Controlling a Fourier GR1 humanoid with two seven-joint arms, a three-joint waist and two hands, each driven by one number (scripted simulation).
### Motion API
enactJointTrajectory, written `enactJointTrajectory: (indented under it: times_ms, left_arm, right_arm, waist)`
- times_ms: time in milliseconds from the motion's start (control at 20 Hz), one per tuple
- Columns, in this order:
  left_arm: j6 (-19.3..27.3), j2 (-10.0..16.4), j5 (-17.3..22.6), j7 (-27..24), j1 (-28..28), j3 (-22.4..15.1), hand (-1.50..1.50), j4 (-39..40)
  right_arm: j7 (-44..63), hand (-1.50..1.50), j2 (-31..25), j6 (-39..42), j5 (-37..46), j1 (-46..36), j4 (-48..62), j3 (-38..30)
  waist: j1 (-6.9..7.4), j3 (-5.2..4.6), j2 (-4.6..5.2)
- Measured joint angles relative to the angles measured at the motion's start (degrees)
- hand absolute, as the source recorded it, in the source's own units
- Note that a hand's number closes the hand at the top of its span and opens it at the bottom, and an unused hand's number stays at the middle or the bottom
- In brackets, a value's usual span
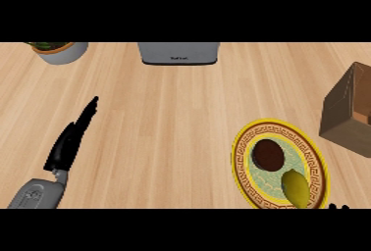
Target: Pick the lemon from the plate and place it in the cardboard box
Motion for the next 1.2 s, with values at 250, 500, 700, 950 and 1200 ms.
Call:
enactJointTrajectory:
  times_ms: [250,500,700,950,1200]
  left_arm:
    - [-1.24,-0.8,-1.02,0.29,0.66,0.99,0.0,-0.83]
    - [-1.58,-2.42,-2.7,0.06,0.83,2.0,0.0,-0.35]
    - [-2.69,-2.64,-3.31,0.23,1.85,3.26,0.0,-1.87]
    - [-3.61,-3.35,-4.14,-0.12,1.38,4.22,0.0,-1.05]
    - [-3.24,-4.72,-5.58,-0.48,1.04,4.31,0.0,-0.31]
  right_arm:
    - [5.08,-1.5,-0.08,3.23,2.33,-5.8,3.18,0.34]
    - [8.37,-1.5,-0.51,6.16,3.06,-9.43,3.78,-0.15]
    - [8.75,-1.5,-1.28,7.18,1.59,-12.39,5.41,-1.09]
    - [8.06,-1.5,-1.77,6.46,-0.06,-14.1,7.72,-1.21]
    - [7.2,-1.5,-2.94,8.33,-2.87,-18.3,9.86,-3.41]
  waist:
    - [-0.06,-0.12,-0.14]
    - [-0.11,-0.06,-0.15]
    - [-0.13,-0.34,-0.3]
    - [-0.28,-0.87,-0.53]
    - [-0.27,-1.0,-0.55]
